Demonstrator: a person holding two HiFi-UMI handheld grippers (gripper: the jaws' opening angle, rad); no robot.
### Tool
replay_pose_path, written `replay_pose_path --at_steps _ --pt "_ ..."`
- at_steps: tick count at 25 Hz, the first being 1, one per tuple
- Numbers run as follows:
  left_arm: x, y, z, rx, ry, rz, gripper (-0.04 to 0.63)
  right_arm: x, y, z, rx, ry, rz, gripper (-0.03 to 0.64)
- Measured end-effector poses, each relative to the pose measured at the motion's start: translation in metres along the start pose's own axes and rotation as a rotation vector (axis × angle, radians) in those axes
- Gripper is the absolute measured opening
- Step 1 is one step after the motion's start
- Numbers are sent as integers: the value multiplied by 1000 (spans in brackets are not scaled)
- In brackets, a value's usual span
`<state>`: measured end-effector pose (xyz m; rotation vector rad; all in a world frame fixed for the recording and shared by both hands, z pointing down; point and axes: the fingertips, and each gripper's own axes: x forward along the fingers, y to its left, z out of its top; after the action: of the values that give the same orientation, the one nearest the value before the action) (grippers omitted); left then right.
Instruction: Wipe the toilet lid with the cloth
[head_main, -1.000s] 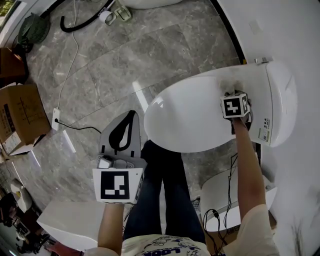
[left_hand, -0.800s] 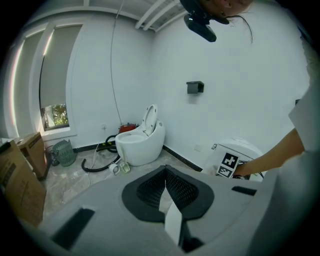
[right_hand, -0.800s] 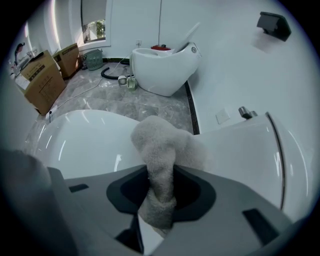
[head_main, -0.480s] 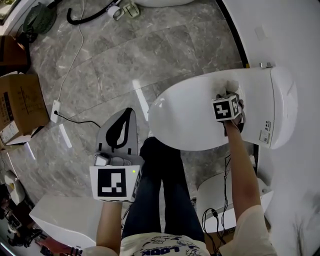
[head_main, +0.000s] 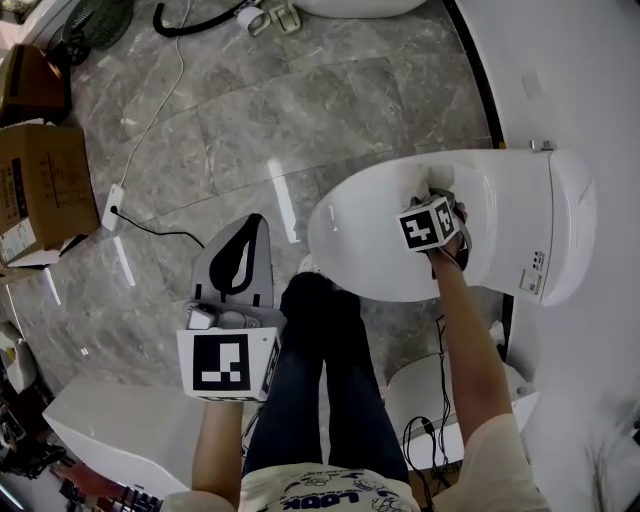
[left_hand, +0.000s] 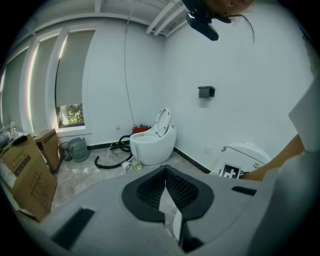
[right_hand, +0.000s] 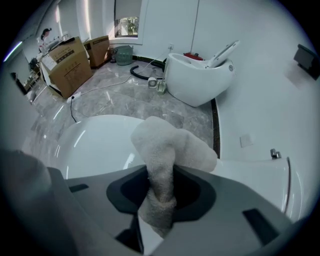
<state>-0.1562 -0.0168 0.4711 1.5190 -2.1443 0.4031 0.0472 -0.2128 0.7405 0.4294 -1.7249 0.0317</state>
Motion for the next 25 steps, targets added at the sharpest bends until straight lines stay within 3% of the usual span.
replay_pose_path --at_steps 25 --pt "-53 53 -21 -74 -32 119 9 -25 174 41 -225 -71 184 114"
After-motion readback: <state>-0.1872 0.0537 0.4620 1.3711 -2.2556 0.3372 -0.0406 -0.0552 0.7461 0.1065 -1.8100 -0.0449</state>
